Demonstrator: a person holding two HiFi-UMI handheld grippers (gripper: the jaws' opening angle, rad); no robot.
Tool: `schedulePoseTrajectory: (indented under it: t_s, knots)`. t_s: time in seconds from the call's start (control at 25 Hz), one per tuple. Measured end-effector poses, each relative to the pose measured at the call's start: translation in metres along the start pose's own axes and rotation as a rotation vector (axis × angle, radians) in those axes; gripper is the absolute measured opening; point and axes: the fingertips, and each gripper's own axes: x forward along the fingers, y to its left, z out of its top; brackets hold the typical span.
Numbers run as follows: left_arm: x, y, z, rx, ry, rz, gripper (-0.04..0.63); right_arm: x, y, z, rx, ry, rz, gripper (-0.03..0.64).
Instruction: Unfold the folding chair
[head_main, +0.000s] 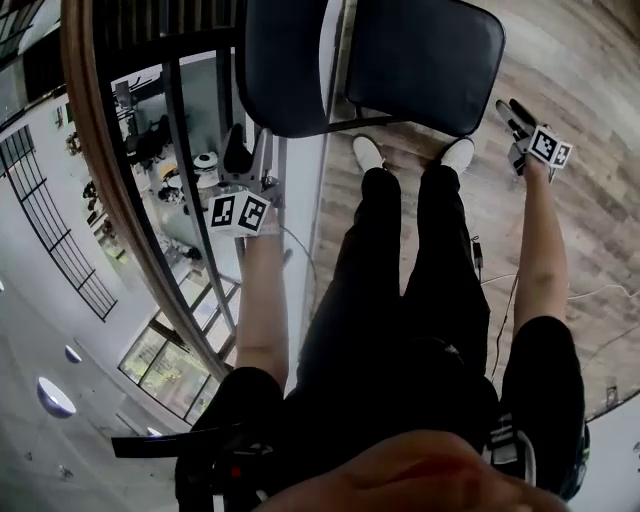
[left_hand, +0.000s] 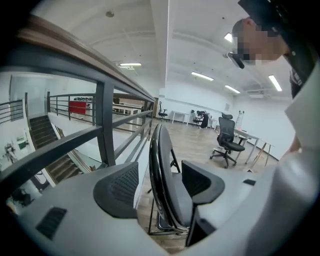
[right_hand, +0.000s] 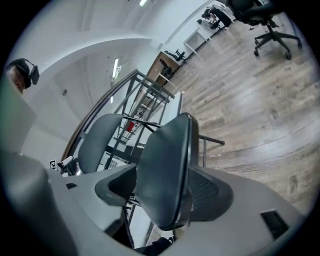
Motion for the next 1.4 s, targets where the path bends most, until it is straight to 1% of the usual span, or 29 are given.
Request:
schedulePoseTrajectory:
  t_s: [0.08,0.12,0.16,0.24,0.32,0.36,0.4,0.48,0.52,0.56,0.64,0.76,0.8,0.92,1.0,1.08,1.2,1.4]
  knots:
    - [-0.001,-0.017,0.011,-0.004,-0.040,-0.031,0.265,-0.023,0.047,0.029,-0.088,-0.016,0.039,0.327]
    - [0.001,-0.030,0.016,0.003,-0.055,-0.064,0.265,-0.033,0.073,0.044,-0.131,-0.029,0.069,0.307]
    - [0.001,-0.045,0.020,0.014,-0.060,-0.103,0.265,-0.045,0.104,0.052,-0.157,-0.045,0.111,0.238]
    - [-0.020,-0.074,0.031,0.034,-0.044,-0.185,0.264,-0.076,0.177,0.045,-0.194,-0.067,0.190,0.155]
    - [-0.051,-0.102,0.046,0.047,-0.025,-0.269,0.259,-0.108,0.261,0.035,-0.270,-0.071,0.236,0.064]
    - [-0.061,-0.118,0.056,0.056,-0.026,-0.313,0.235,-0.121,0.301,0.036,-0.324,-0.073,0.256,0.029]
    - [-0.069,-0.136,0.067,0.070,-0.036,-0.358,0.181,-0.132,0.338,0.040,-0.382,-0.078,0.277,0.008]
    - [-0.082,-0.171,0.093,0.104,-0.077,-0.458,0.071,-0.150,0.402,0.052,-0.489,-0.093,0.300,0.008]
    - [-0.091,-0.186,0.108,0.120,-0.103,-0.511,0.024,-0.157,0.431,0.056,-0.537,-0.105,0.296,0.008]
    - [-0.103,-0.199,0.123,0.134,-0.128,-0.563,0.006,-0.162,0.459,0.058,-0.588,-0.124,0.289,0.008]
    - [-0.126,-0.218,0.154,0.159,-0.177,-0.641,0.003,-0.169,0.521,0.063,-0.679,-0.171,0.313,0.008]
    - [-0.137,-0.243,0.196,0.175,-0.238,-0.687,0.003,-0.188,0.601,0.083,-0.804,-0.248,0.373,0.008]
    - [-0.139,-0.250,0.208,0.177,-0.255,-0.695,0.003,-0.196,0.620,0.089,-0.851,-0.269,0.375,0.008]
    - [-0.148,-0.264,0.239,0.194,-0.308,-0.715,0.003,-0.214,0.665,0.098,-0.990,-0.324,0.337,0.008]
    - [-0.154,-0.267,0.256,0.209,-0.345,-0.728,0.003,-0.219,0.687,0.101,-1.050,-0.369,0.324,0.008]
    - [-0.159,-0.269,0.266,0.227,-0.372,-0.737,0.003,-0.221,0.698,0.099,-1.069,-0.392,0.325,0.008]
    - [-0.161,-0.272,0.271,0.250,-0.378,-0.747,0.003,-0.220,0.702,0.097,-1.058,-0.412,0.323,0.008]
    - [-0.163,-0.272,0.278,0.241,-0.397,-0.754,0.003,-0.218,0.704,0.095,-1.039,-0.413,0.319,0.008]
